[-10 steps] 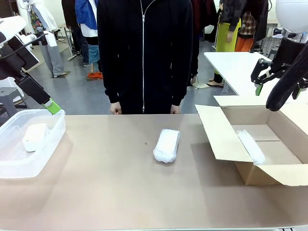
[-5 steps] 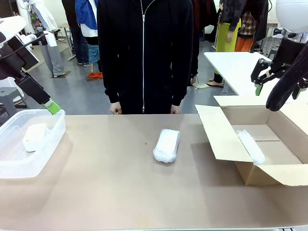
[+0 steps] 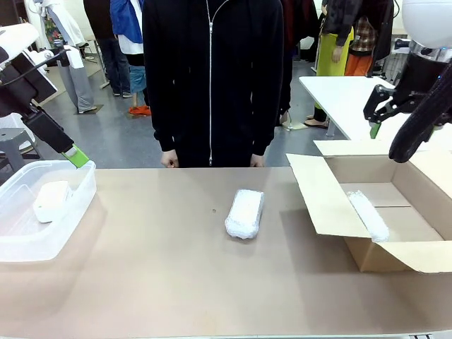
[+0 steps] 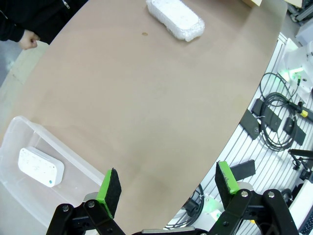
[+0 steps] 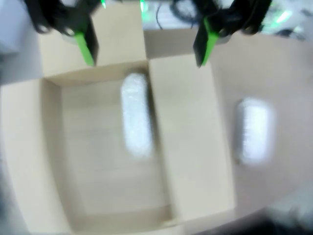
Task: Separate and place wrapped and unwrapped clocks.
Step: Pick up the Digital clock indicated by the person.
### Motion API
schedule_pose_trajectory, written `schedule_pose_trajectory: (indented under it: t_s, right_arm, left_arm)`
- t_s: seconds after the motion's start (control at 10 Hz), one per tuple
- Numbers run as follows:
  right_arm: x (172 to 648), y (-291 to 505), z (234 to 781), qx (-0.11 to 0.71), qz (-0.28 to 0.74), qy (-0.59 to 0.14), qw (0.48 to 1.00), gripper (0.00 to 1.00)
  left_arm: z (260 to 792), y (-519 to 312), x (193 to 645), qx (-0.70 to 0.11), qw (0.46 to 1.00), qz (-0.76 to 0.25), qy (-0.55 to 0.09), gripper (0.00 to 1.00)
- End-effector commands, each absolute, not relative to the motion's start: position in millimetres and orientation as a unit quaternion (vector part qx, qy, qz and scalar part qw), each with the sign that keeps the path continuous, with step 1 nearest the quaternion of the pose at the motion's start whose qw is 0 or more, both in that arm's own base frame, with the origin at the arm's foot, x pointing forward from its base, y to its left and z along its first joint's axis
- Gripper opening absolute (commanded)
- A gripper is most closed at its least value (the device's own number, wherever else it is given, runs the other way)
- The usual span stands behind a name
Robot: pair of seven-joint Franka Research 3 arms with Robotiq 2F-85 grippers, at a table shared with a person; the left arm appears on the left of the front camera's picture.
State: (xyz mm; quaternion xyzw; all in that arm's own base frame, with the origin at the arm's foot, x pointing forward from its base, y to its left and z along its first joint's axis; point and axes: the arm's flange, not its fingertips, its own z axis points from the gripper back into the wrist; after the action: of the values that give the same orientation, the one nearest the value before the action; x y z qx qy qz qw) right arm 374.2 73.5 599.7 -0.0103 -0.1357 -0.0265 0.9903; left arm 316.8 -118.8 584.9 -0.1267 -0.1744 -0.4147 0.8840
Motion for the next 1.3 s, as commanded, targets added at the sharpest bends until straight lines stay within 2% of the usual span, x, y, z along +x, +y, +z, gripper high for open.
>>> schedule_pose_trajectory:
  t_s: [0.0, 0.1, 0.3, 0.5, 1.0, 1.1, 1.2]
  right_arm:
    - [365.1, 104.3, 609.1, 0.064, 0.195, -0.173, 0.963, 1.0]
    - [354.8, 124.0, 613.4, 0.071, 0.294, -0.176, 0.937, 1.0]
    - [342.3, 154.2, 612.6, 0.096, 0.419, -0.191, 0.883, 1.0]
    - [334.3, 169.3, 603.5, 0.124, 0.501, -0.189, 0.836, 1.0]
    - [304.6, 154.5, 570.6, 0.139, 0.527, -0.221, 0.809, 1.0]
    - [301.7, 153.7, 571.1, 0.134, 0.504, -0.25, 0.816, 1.0]
    - [313.9, 162.9, 575.5, 0.118, 0.524, -0.199, 0.819, 1.0]
  left_arm:
    - [585.2, -118.9, 316.8, -0.127, 0.884, -0.414, -0.179, 1.0]
    - [585.2, -118.9, 316.8, -0.127, 0.884, -0.414, -0.179, 1.0]
    - [585.2, -118.9, 316.8, -0.127, 0.884, -0.414, -0.179, 1.0]
    - [585.2, -118.9, 316.8, -0.127, 0.884, -0.414, -0.179, 1.0]
    - [585.2, -118.9, 316.8, -0.127, 0.884, -0.414, -0.179, 1.0]
    - [585.2, -118.9, 316.8, -0.127, 0.884, -0.414, -0.179, 1.0]
    - [585.2, -118.9, 316.8, -0.127, 0.884, -0.414, -0.179, 1.0]
